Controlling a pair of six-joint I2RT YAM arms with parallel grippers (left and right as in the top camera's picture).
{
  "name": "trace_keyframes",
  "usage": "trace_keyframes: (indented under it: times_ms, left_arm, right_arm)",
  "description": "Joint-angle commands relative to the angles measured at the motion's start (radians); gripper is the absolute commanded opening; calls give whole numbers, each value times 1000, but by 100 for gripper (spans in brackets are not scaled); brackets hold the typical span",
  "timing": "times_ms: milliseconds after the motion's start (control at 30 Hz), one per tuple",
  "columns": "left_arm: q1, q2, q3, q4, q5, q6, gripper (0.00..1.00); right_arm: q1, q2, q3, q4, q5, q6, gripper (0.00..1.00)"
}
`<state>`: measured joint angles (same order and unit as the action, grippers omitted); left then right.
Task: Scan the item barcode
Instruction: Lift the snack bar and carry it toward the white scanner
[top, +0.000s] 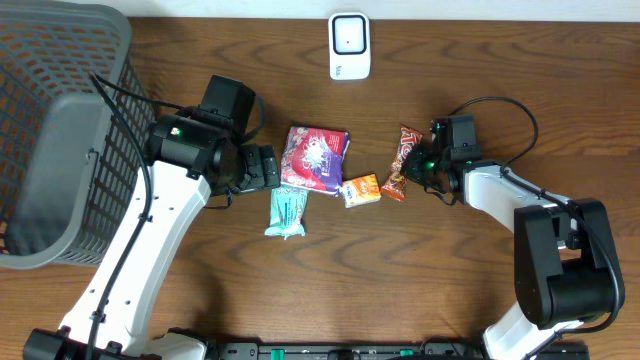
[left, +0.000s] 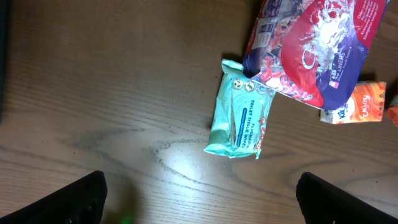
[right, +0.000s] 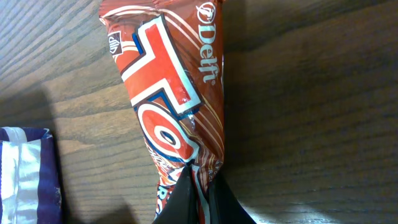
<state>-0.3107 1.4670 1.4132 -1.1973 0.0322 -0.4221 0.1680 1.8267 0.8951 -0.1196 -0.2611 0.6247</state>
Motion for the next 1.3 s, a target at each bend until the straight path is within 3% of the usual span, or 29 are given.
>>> trace_keyframes:
  times_ms: [0, 467, 1100, 1267]
  left_arm:
    - [-3, 3, -5, -3, 5, 6, 98]
    - [-3, 3, -5, -3, 5, 6, 98]
    - [-3, 3, -5, -3, 6, 6, 98]
    - [-3, 3, -5, -3, 5, 6, 98]
  right_arm:
    - [22, 58, -39, -18, 13, 3, 1]
    - [21, -13, 14, 18, -134, -2, 1]
    - [23, -71, 21, 18, -171, 19, 1]
    - [23, -71, 21, 170, -278, 82, 1]
